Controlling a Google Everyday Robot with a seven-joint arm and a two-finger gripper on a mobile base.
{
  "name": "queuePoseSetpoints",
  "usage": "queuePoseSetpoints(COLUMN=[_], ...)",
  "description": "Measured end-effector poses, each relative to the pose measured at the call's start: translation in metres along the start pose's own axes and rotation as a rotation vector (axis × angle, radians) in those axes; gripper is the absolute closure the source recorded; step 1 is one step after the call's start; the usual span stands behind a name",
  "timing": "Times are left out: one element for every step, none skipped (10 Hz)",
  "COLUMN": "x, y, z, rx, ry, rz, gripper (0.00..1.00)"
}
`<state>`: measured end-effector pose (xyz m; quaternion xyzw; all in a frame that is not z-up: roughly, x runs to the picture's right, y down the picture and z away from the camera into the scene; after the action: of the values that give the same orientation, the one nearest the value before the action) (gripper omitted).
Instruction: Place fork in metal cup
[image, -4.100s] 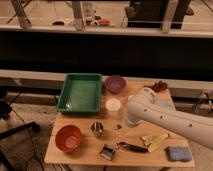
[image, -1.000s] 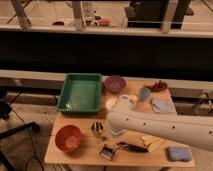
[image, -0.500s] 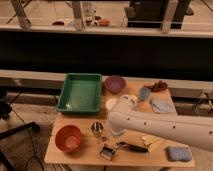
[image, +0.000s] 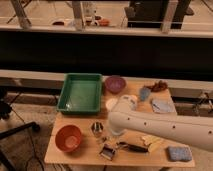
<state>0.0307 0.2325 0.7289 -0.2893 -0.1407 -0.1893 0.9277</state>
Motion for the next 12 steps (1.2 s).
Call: queuePoseSetpoints(x=[0.000,0.000,-0.001,-0.006,-0.008,-0.009,-0.011,-0.013,-0.015,-0.017,-0.017,-0.017], y=[0.000,0.000,-0.003,-0.009,-0.014,-0.017,-0.023,-0.027,-0.033,-0.038,-0.043,-0.047], z=[0.000,0.000,-0.003,-0.005,-0.006,-0.007,-0.008,-0.009,-0.009,-0.010,-0.010,-0.011], rx=[0.000,0.002,0.009,0.015,0.021,0.024,0.030,0.035,0.041,0.048,0.052,0.058], ry=[0.000,0.002,0.010,0.015,0.021,0.027,0.034,0.037,0.040,0.046,0.054,0.062], rz=[0.000,-0.002,-0.002,-0.008,-0.015,-0.019,-0.026,-0.033,-0.042,-0.052,-0.059,-0.064], gripper=[0.91,0.98,1.00,1.00,1.00,1.00,1.00,1.00,1.00,1.00,1.00,1.00])
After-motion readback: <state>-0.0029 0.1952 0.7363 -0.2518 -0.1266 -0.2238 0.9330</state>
